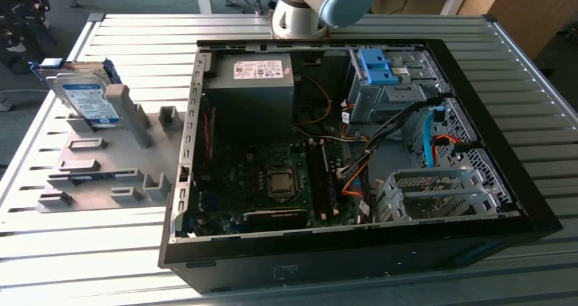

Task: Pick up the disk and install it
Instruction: 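Pick up the disk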

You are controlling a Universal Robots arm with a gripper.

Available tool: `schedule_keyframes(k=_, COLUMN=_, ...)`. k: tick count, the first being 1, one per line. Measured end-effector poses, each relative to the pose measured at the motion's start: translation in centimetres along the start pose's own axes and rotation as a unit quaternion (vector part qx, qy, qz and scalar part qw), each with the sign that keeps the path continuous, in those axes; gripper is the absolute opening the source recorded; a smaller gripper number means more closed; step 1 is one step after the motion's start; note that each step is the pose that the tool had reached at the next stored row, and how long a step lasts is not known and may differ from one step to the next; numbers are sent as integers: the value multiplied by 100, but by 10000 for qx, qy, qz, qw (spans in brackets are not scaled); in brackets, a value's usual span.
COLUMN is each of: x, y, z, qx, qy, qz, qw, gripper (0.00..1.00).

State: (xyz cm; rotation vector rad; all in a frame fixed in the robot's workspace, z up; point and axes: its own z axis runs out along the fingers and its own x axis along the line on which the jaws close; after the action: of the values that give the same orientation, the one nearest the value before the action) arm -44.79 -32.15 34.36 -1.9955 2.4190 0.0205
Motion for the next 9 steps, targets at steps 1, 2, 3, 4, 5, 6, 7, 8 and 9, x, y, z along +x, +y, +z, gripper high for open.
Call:
schedule_keyframes(k=1, x=0, y=0, z=0, qx=0, qy=1, qz=0, qw=10000, gripper=47)
schedule_keyframes(k=2, x=0, y=0, z=0, qx=0, qy=2, qz=0, qw=10000, gripper=47)
schedule_keyframes(k=3, x=0, y=0, z=0, qx=1, qy=2, qz=-1, qw=10000, gripper=47)
schedule_keyframes(k=4, x=0, y=0, z=0, qx=1, qy=3, qz=0, qw=10000, gripper=47)
schedule_keyframes(k=5, x=0, y=0, z=0, qx=1, qy=3, qz=-1, qw=10000, gripper=47)
schedule_keyframes(k=6, x=0, y=0, z=0, qx=1, qy=4, qz=-1, qw=10000, gripper=47)
schedule_keyframes(k=7, x=0, y=0, z=0, qx=1, qy=5, qz=0, qw=10000, gripper=47)
schedule_keyframes(k=8, x=0, y=0, z=0, qx=1, qy=5, qz=-1, qw=10000, gripper=47)
schedule_keyframes(k=9, x=0, y=0, z=0, qx=1, qy=5, qz=-7, qw=10000, gripper=47)
